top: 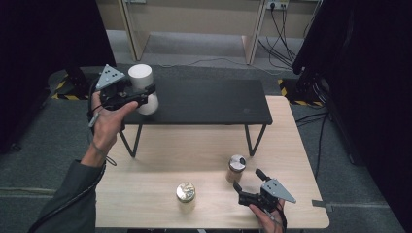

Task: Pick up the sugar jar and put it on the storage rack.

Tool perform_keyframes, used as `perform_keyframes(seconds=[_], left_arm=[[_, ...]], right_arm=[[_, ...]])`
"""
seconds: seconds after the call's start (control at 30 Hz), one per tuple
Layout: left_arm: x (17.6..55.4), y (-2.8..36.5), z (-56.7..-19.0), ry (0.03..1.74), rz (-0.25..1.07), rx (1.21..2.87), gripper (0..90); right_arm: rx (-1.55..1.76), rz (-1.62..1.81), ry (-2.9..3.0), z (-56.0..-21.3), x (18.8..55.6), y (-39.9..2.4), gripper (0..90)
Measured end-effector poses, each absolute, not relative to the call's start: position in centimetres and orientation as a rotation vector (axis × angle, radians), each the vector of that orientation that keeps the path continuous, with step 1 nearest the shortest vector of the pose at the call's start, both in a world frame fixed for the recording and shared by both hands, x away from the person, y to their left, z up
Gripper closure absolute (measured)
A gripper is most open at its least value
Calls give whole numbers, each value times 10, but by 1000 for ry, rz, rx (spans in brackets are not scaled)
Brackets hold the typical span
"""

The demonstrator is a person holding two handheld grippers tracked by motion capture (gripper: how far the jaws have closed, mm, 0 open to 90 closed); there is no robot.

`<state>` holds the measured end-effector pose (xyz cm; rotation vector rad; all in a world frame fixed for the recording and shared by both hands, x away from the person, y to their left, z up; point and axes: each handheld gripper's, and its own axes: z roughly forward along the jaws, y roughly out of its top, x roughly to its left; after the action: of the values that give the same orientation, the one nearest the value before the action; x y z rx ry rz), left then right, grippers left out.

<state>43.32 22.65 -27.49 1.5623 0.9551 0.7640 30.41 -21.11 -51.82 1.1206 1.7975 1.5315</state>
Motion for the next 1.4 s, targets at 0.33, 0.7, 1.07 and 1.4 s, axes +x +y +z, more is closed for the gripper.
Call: perform_keyframes(seconds=[0.33, 0.7, 1.07, 1.4], left_arm=[[444, 225, -279, 971, 786, 1558, 352], [454, 219, -286, 974, 804, 1550, 352], [459, 217, -295, 970, 825, 1540, 352], [460, 215, -301, 976, 835, 1538, 351]], right_arm=[[1123, 1532, 1798, -518, 304, -211, 18], [1121, 1533, 1796, -518, 304, -211, 18], [1121, 1533, 1798, -518, 304, -212, 18], [1120, 1535, 1799, -518, 304, -211, 18]])
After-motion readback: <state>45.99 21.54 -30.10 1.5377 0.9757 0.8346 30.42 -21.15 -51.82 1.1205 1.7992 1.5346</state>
